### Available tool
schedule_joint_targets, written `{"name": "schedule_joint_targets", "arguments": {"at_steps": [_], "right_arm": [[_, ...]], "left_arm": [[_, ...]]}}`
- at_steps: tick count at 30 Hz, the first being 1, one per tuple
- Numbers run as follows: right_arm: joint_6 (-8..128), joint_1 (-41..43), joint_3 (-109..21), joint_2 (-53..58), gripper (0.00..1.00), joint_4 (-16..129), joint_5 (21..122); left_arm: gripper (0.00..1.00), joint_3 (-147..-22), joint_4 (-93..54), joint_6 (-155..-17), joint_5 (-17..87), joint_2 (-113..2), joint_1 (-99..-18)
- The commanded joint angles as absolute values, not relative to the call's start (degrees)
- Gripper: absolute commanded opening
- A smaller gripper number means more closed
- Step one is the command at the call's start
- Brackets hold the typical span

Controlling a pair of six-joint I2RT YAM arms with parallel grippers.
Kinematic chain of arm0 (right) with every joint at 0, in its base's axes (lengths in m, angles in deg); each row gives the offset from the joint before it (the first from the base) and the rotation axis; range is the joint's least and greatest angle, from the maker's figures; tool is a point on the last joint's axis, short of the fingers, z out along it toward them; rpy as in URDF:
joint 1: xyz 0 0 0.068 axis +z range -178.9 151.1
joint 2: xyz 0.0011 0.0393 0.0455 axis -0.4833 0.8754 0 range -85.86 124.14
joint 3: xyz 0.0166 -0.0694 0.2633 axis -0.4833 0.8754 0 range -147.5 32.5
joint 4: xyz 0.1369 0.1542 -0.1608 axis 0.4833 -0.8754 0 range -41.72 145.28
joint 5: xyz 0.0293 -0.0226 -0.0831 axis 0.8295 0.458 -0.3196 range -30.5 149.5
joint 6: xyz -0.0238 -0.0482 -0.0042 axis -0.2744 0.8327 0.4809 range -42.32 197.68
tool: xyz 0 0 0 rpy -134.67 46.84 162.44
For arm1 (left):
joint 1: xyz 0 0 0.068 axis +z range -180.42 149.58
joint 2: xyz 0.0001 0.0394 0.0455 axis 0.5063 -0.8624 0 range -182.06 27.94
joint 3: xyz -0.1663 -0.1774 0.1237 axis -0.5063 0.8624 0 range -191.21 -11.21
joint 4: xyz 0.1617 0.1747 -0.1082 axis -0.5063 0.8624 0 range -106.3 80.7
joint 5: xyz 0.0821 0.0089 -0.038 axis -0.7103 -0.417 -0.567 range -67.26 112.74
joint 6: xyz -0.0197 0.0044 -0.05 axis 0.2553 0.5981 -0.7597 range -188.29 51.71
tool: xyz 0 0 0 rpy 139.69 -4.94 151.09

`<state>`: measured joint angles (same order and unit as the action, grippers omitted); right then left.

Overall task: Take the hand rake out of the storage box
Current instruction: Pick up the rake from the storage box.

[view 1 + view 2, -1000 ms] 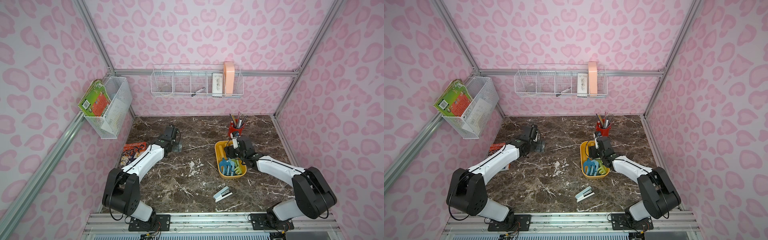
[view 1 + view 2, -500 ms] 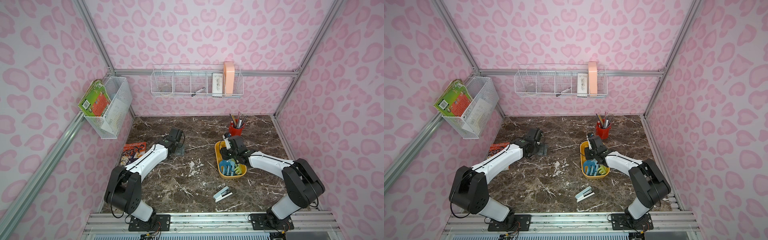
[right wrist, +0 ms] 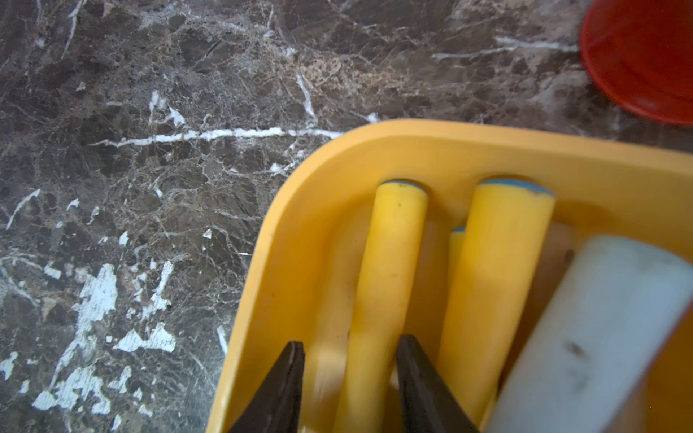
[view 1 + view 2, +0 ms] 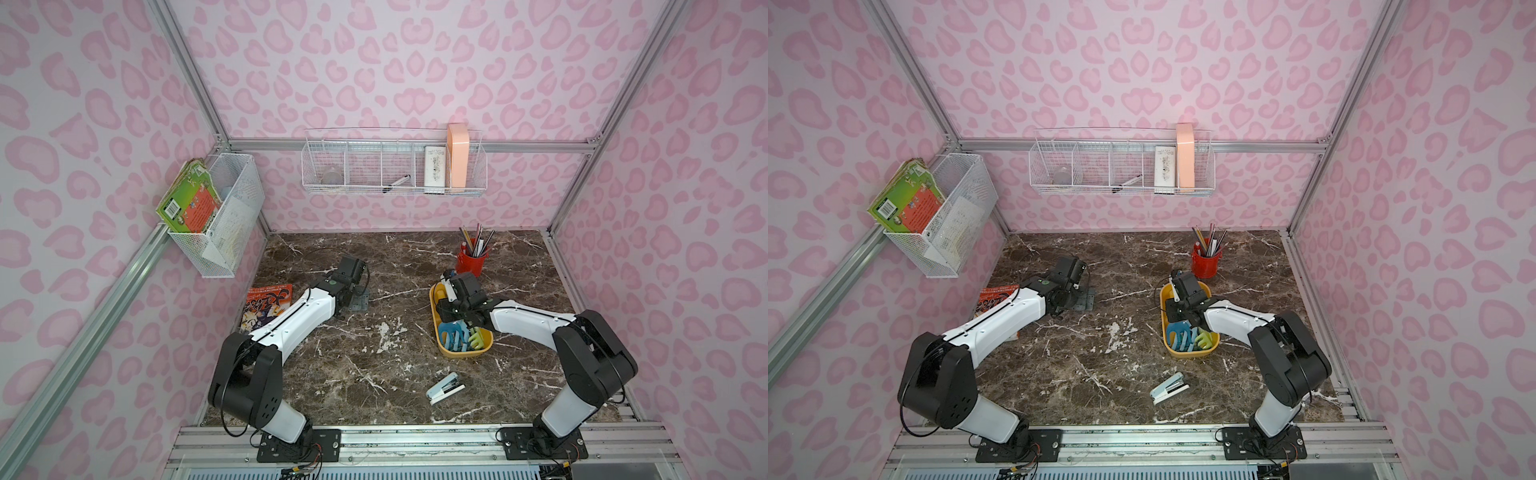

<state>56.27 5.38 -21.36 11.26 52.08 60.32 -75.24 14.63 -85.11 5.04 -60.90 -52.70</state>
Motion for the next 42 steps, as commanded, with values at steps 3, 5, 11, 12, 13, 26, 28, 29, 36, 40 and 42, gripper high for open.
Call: {"name": "schedule_joint_targets", "arguments": {"at_steps": [3,5,11,12,13,26,28,29,36,40,42], "right_arm": [[53.8,6.5,-22.6,12.3,0.42,49.7,58.8],[53.0,6.5,-22.8,12.6,0.42,49.1,58.1],[51.9,6.9,-23.3,13.1,0.40,47.4,56.1],[51.7,6.9,-23.3,13.2,0.38,47.4,56.0],[51.6,6.9,-23.3,13.3,0.36,47.5,56.1],[49.8,6.6,-23.9,8.0,0.17,47.3,55.4],[49.7,6.4,-24.1,6.4,0.16,47.1,55.4],[49.7,6.3,-24.2,5.7,0.15,47.0,55.4],[49.5,5.7,-26.3,3.2,0.12,46.6,55.4],[47.8,5.9,-27.0,2.9,0.12,49.3,57.8],[46.1,6.0,-27.1,3.0,0.11,50.6,57.9]], "left_arm": [[0.95,-75.3,15.2,-85.4,4.3,-60.2,-52.7],[0.95,-75.3,15.2,-85.3,4.2,-60.1,-52.7],[0.95,-75.0,15.2,-85.2,4.0,-59.5,-52.7],[0.95,-75.0,15.3,-85.3,4.0,-59.5,-52.6],[0.95,-75.0,15.2,-85.3,4.1,-59.5,-52.7],[0.93,-78.0,17.2,-85.0,13.2,-59.0,-52.9],[0.93,-78.7,17.3,-84.9,17.7,-59.1,-53.0],[0.92,-79.0,17.2,-84.8,20.0,-59.1,-53.1],[0.89,-78.7,11.6,-87.1,39.7,-58.9,-55.6],[0.87,-78.7,7.2,-89.0,47.9,-60.3,-59.3],[0.85,-78.1,4.2,-91.7,51.5,-61.0,-60.3]]}}
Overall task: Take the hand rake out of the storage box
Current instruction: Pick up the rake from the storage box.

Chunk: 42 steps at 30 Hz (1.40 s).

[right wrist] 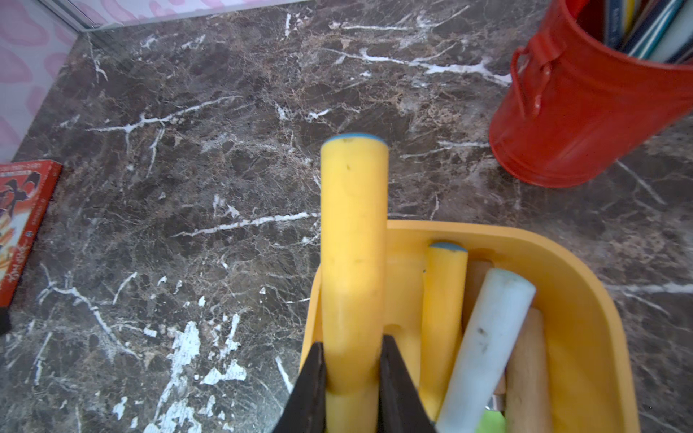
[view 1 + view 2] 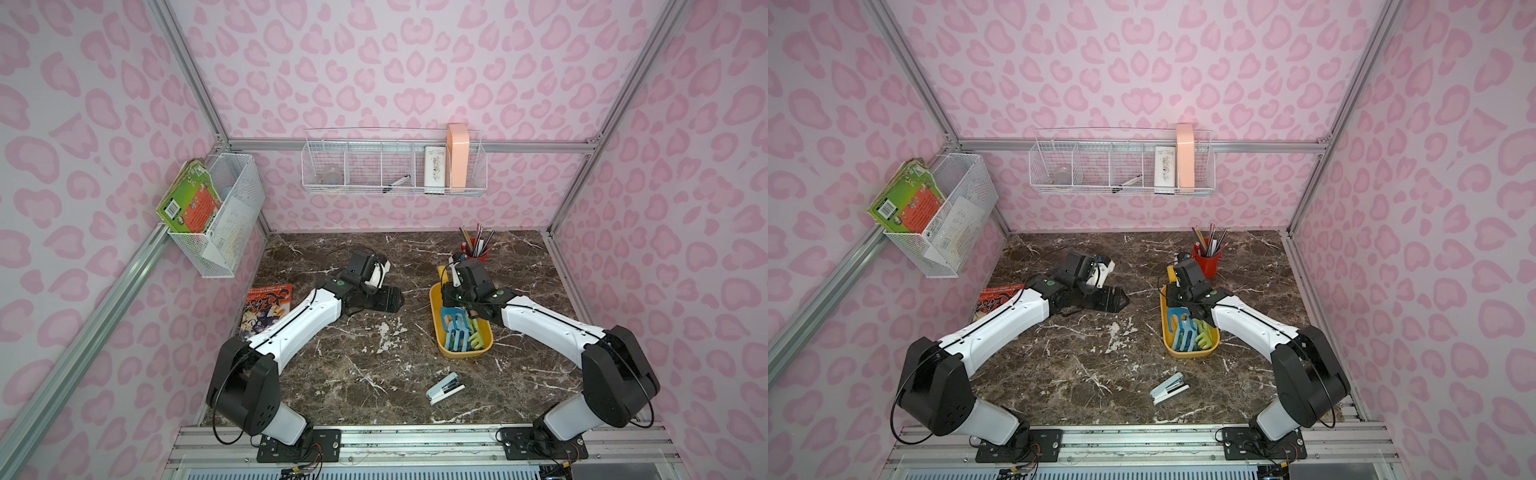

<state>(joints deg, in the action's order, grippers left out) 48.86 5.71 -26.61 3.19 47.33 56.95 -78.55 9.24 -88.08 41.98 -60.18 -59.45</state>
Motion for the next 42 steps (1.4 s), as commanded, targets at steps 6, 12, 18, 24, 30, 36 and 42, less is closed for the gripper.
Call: {"name": "schedule_joint_targets", "arguments": {"at_steps": [6,12,18,24,30,36,42], "right_arm": [[42.2,6.6,-26.1,3.0,0.11,54.8,58.8],[39.9,7.0,-25.8,4.2,0.10,57.3,61.1],[38.3,7.5,-26.1,5.2,0.10,59.1,62.6],[37.2,8.3,-26.4,6.2,0.10,60.6,63.7],[36.1,8.7,-25.9,6.0,0.09,62.3,64.6],[35.7,8.9,-25.9,6.5,0.10,62.8,65.7],[35.6,9.1,-24.6,6.8,0.14,64.7,66.6]], "left_arm": [[0.75,-75.7,-4.2,-97.4,56.8,-63.1,-62.0],[0.59,-76.2,-6.5,-98.8,59.3,-64.8,-62.6],[0.46,-76.7,-5.8,-98.7,58.7,-66.5,-62.8],[0.38,-78.4,-5.2,-98.5,58.8,-68.4,-62.8],[0.32,-78.7,-4.9,-98.4,58.5,-69.6,-62.9],[0.19,-78.6,-5.0,-98.5,58.7,-69.9,-62.9],[0.01,-77.0,-6.8,-99.9,59.7,-69.4,-62.8]]}}
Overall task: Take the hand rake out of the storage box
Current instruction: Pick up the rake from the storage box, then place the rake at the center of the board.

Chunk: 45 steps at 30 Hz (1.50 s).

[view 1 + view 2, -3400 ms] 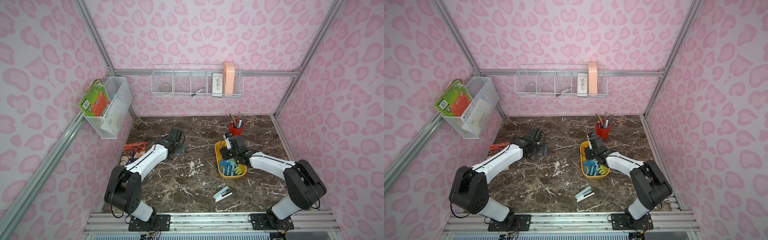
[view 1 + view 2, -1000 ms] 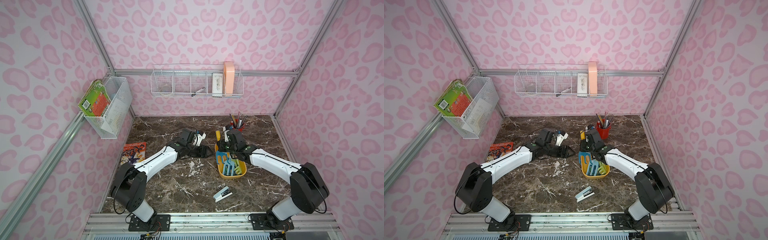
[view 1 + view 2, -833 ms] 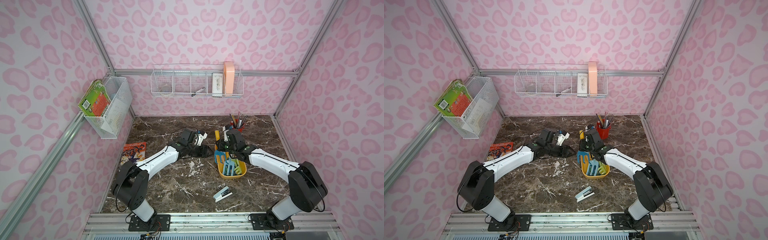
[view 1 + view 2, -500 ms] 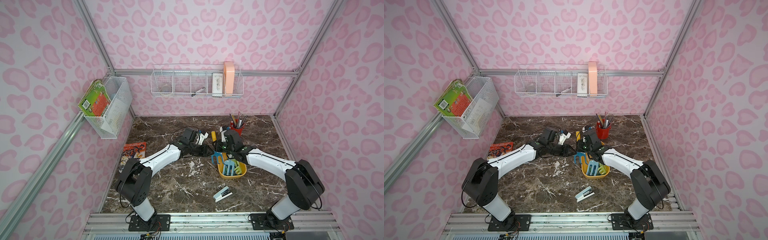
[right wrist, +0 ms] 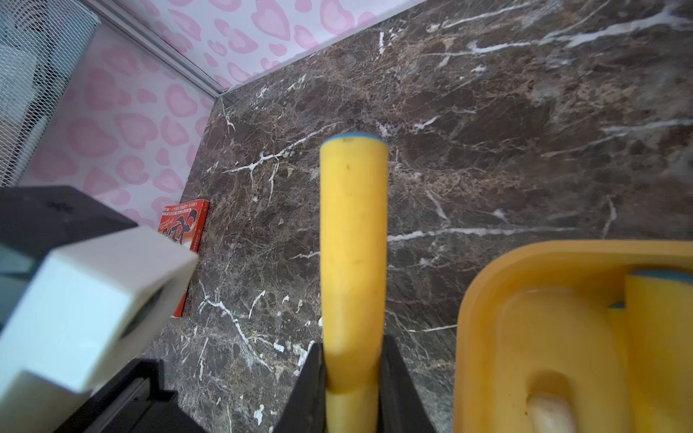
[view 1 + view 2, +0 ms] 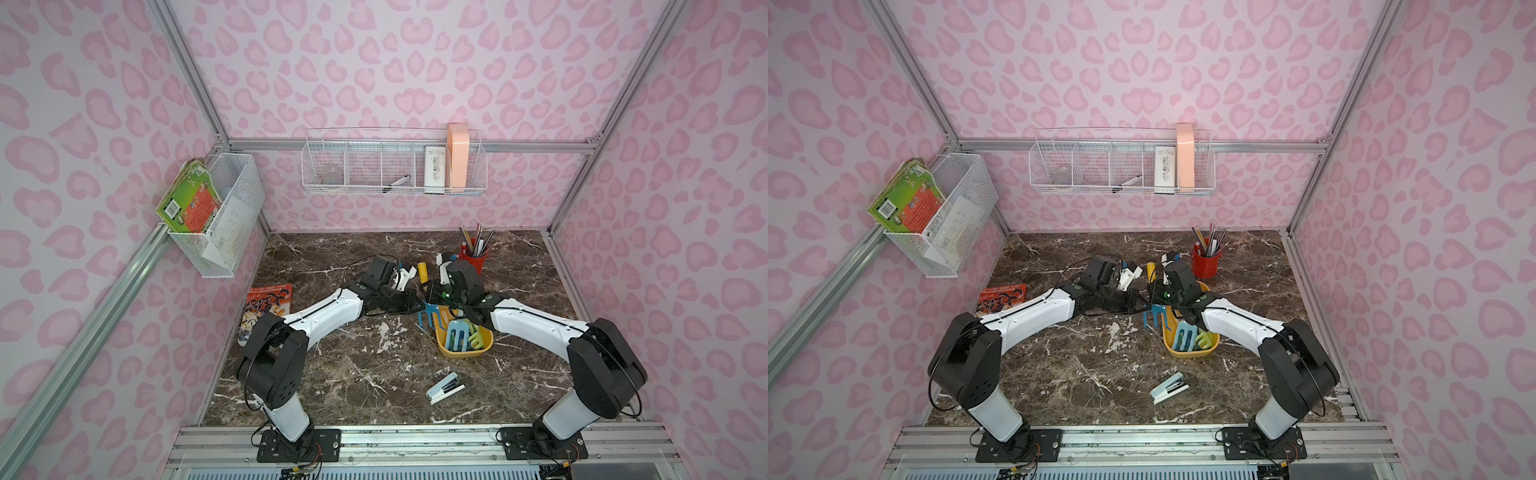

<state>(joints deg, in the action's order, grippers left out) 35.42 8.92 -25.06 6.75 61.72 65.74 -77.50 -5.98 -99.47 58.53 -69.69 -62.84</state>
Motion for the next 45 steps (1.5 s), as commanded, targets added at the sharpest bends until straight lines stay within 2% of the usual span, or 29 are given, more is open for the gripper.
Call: {"name": "schedule_joint_targets", "arguments": {"at_steps": [1,6,12,17,22,30,38,45], "right_arm": [[36.2,9.0,-24.4,6.9,0.16,65.2,67.2],[40.9,9.0,-23.6,6.7,0.44,65.4,67.6],[44.5,8.3,-22.2,2.7,0.64,63.8,67.9],[46.8,7.3,-20.6,-1.5,0.68,61.0,67.9],[47.8,6.0,-16.5,-4.7,0.68,61.9,67.7],[48.7,6.2,-17.4,-1.5,0.68,59.8,71.0],[49.1,7.6,-19.6,1.5,0.68,58.5,71.4],[49.3,8.4,-20.0,1.9,0.68,56.7,71.0]], "left_arm": [[0.00,-76.7,-7.1,-100.2,59.7,-69.4,-62.9],[0.00,-77.0,-5.5,-99.2,58.9,-69.3,-62.0],[0.00,-79.7,5.1,-92.2,60.2,-68.7,-57.4],[0.00,-80.8,17.7,-83.7,60.1,-67.3,-50.6],[0.00,-83.3,33.3,-73.8,53.8,-67.6,-45.2],[0.00,-86.3,43.6,-63.4,50.3,-69.2,-39.7],[0.00,-85.6,43.4,-62.8,44.8,-73.3,-38.2],[0.00,-80.5,37.6,-63.9,43.7,-74.1,-36.6]]}}
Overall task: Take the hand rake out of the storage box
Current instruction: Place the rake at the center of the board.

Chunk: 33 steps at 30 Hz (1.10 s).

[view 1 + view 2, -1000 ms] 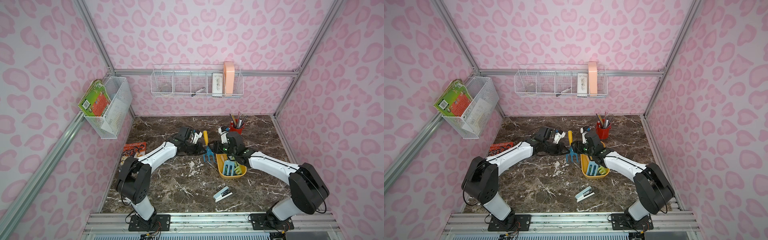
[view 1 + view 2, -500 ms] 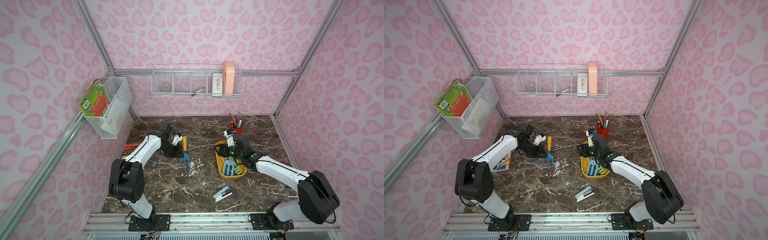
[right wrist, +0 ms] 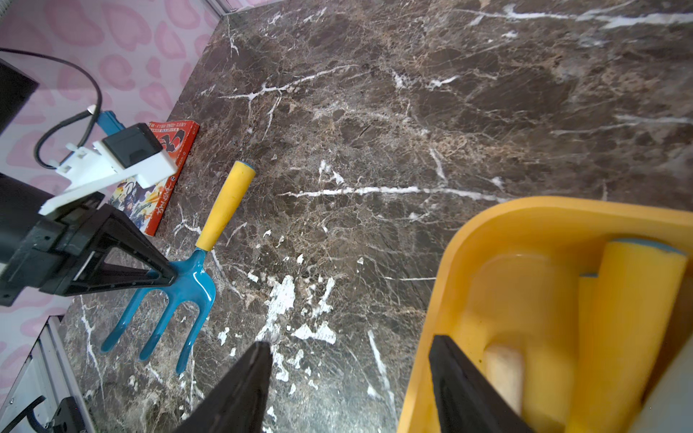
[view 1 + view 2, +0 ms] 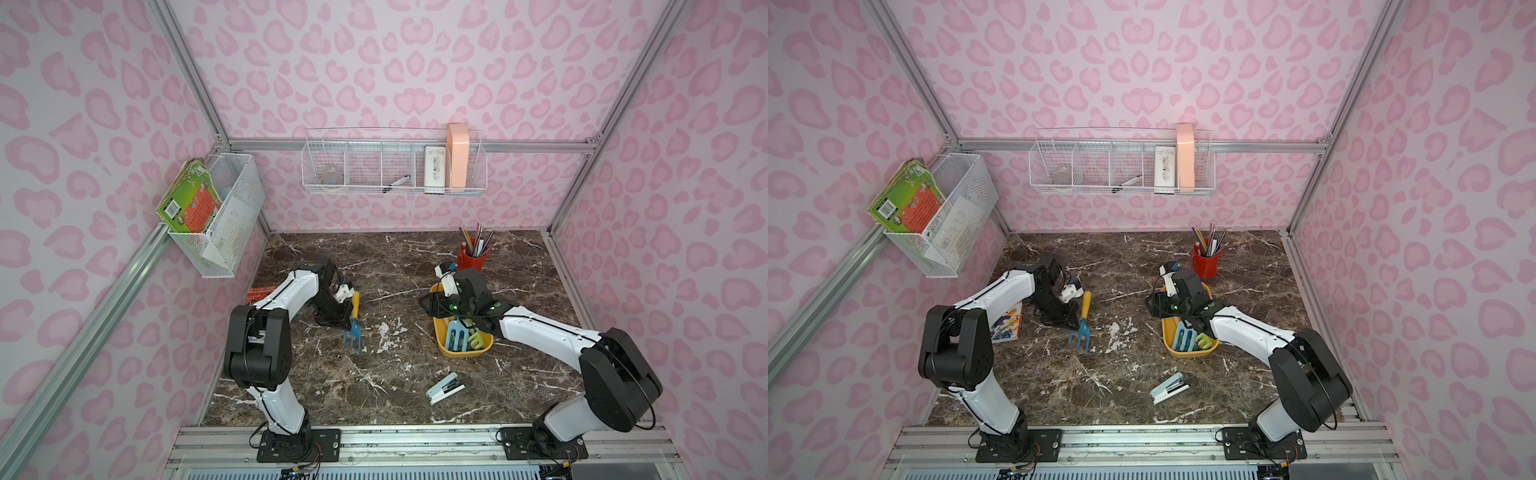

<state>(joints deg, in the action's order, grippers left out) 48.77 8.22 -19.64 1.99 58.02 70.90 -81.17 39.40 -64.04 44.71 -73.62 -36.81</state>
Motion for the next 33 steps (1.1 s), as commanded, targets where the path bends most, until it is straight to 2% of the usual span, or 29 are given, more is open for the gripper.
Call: {"name": "schedule_joint_targets", "arguments": {"at_steps": [1,16,20,28,33], "right_arm": [[49.4,8.4,-19.9,2.1,0.68,56.6,71.0],[48.5,9.7,-21.2,4.4,0.68,57.6,71.3],[48.4,9.7,-21.2,4.3,0.68,57.2,70.8],[48.8,9.7,-21.5,4.2,0.68,55.9,70.1],[48.8,9.6,-21.7,4.1,0.68,55.5,69.9]], "left_arm": [[0.00,-80.8,37.6,-63.7,43.3,-74.6,-36.6],[0.00,-83.2,35.2,-61.2,46.8,-78.7,-31.1],[0.03,-86.4,37.6,-60.6,43.5,-82.4,-31.1],[0.18,-87.1,37.6,-60.8,38.9,-84.8,-31.0],[0.24,-87.7,37.6,-61.1,38.1,-84.9,-31.0]]}}
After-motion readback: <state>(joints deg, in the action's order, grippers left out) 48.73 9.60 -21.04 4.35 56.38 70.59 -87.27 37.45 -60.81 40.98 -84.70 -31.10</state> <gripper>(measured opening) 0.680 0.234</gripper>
